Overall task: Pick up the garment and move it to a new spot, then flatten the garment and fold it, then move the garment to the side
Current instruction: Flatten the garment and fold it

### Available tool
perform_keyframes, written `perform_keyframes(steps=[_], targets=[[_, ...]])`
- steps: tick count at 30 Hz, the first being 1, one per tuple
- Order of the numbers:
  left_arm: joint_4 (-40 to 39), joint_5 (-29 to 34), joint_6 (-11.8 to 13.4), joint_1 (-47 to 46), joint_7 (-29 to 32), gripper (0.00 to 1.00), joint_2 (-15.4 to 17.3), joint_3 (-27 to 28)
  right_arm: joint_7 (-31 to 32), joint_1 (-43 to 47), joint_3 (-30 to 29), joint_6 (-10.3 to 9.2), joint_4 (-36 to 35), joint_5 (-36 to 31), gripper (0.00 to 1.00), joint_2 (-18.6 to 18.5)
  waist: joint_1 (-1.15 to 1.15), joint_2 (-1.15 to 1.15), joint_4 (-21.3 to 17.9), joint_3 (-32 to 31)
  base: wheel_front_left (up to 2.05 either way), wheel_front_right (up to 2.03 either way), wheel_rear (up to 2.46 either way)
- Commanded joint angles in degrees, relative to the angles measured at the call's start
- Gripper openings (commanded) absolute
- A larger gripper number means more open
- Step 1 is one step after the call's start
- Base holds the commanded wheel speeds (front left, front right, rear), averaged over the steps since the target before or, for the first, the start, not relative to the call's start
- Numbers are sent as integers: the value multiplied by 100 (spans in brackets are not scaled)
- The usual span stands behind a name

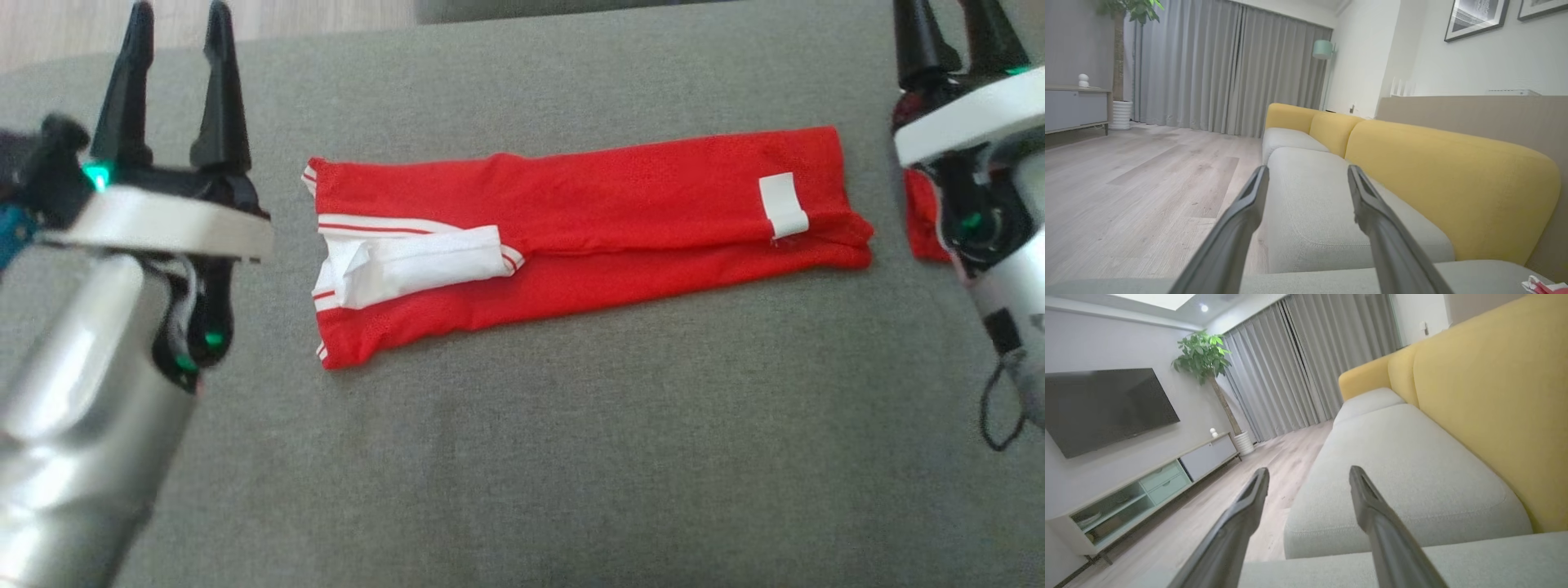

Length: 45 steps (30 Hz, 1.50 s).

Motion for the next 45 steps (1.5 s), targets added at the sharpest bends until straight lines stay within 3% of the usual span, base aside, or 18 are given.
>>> perform_keyframes(steps=[1,7,13,19,29,39,45], targets=[[-208,134,15,73,-26,100,77,447,-110,44,-93,-5,-198,-155,100,65,1,-1,-23,-71,0,0,0],[-464,942,-149,1044,-27,100,-394,1184,-204,697,-813,-5,-436,-1047,100,710,1,-1,-29,-263,0,0,0],[-411,1778,-402,1942,-27,100,-1076,1736,-207,2037,-1807,-5,-682,-2167,100,1516,1,-1,31,-399,0,0,0],[-255,2353,-680,2506,-28,100,-1652,2201,-207,2768,-2195,-5,-788,-2829,100,2000,1,-1,34,-455,0,0,0],[-143,2935,-1133,2592,-28,100,-2110,2780,-204,2679,-2659,-5,-531,-3345,100,2089,1,-1,94,-324,0,0,0],[-85,3197,-1294,2286,-28,100,-2283,2760,339,1636,-4299,-5,1078,-4126,100,2195,1,-1,306,199,0,0,0],[-85,3235,-1319,2157,-28,100,-2323,2764,537,1259,-4711,-5,1759,-4361,100,2265,1,-1,398,392,0,0,0]])
